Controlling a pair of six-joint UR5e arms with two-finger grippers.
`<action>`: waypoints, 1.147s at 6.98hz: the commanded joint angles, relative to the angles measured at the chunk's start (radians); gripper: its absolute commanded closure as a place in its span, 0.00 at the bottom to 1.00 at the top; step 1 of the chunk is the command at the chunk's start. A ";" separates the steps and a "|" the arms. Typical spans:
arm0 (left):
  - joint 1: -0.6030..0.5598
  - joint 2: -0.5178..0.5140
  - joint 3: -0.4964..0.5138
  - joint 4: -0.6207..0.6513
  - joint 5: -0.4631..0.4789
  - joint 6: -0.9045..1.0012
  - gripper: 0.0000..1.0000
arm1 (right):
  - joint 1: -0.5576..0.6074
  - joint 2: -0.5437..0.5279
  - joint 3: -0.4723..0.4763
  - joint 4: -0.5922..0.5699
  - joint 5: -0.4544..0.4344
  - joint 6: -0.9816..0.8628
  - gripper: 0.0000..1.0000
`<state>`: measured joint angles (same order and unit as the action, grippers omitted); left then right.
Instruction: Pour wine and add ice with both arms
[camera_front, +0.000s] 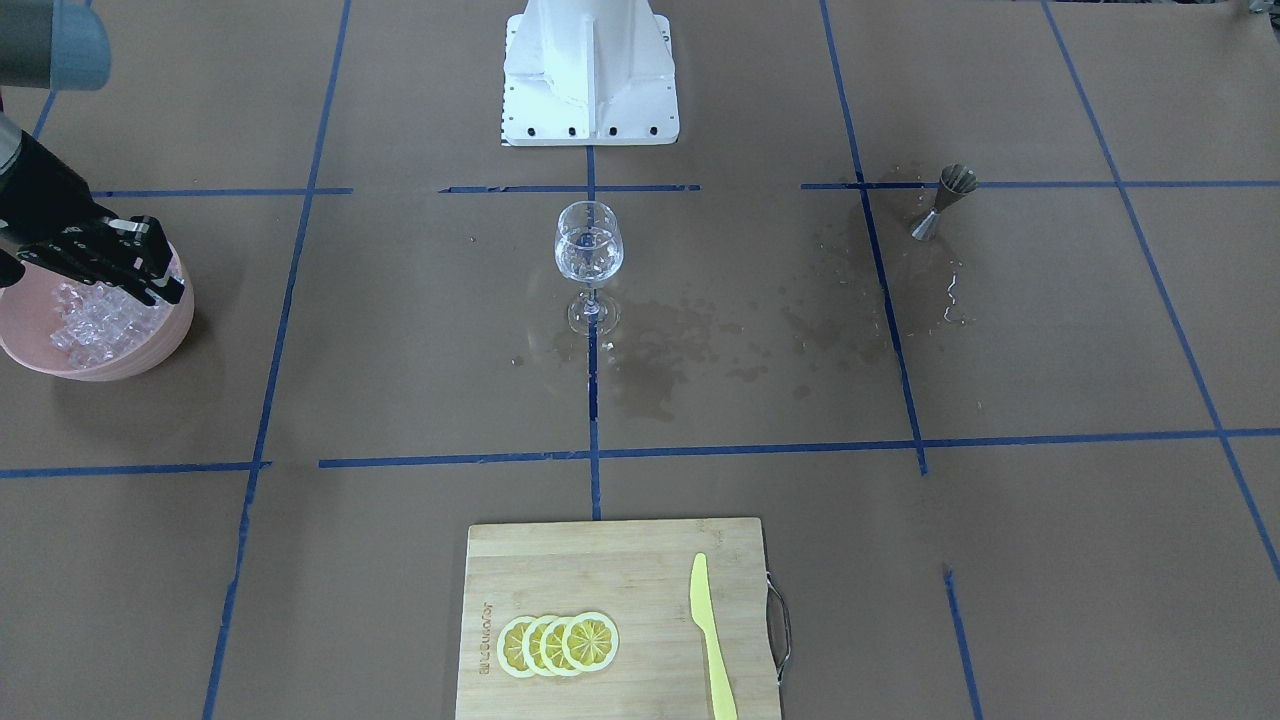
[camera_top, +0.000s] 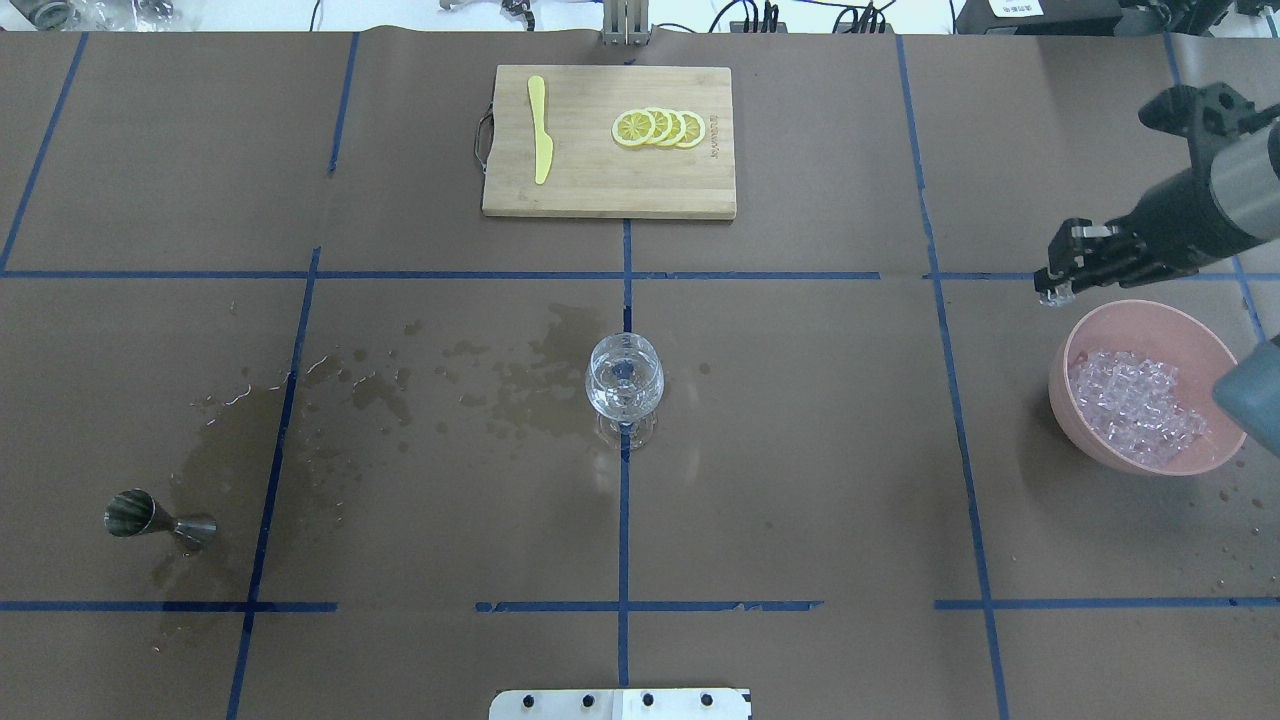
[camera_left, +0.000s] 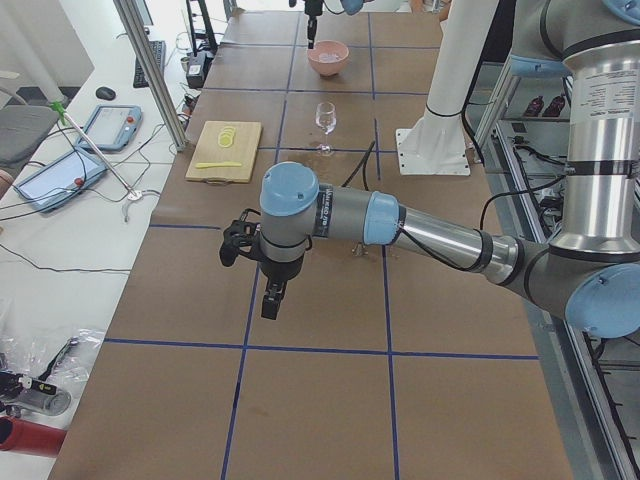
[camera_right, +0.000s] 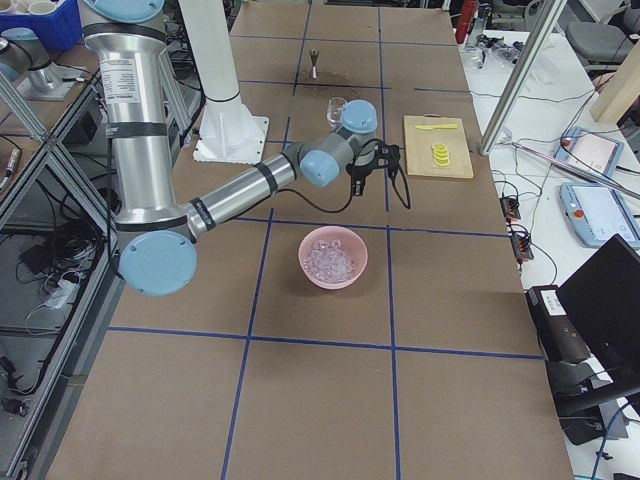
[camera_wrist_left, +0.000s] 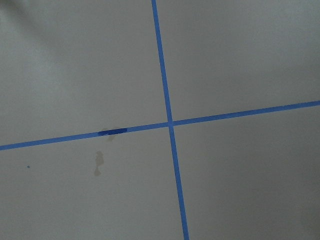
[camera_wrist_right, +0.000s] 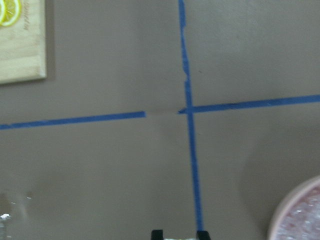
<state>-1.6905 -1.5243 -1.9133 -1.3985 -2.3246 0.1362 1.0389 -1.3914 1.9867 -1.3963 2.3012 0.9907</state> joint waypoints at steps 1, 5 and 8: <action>0.002 0.007 0.000 0.001 -0.001 -0.001 0.00 | -0.142 0.286 0.011 -0.148 -0.116 0.299 1.00; 0.009 0.055 0.007 -0.011 -0.050 -0.007 0.00 | -0.452 0.571 -0.083 -0.192 -0.392 0.601 1.00; 0.009 0.055 0.007 -0.016 -0.050 -0.007 0.00 | -0.503 0.591 -0.094 -0.230 -0.416 0.606 1.00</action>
<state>-1.6813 -1.4698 -1.9072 -1.4128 -2.3744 0.1290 0.5537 -0.8042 1.8951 -1.6191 1.8975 1.5929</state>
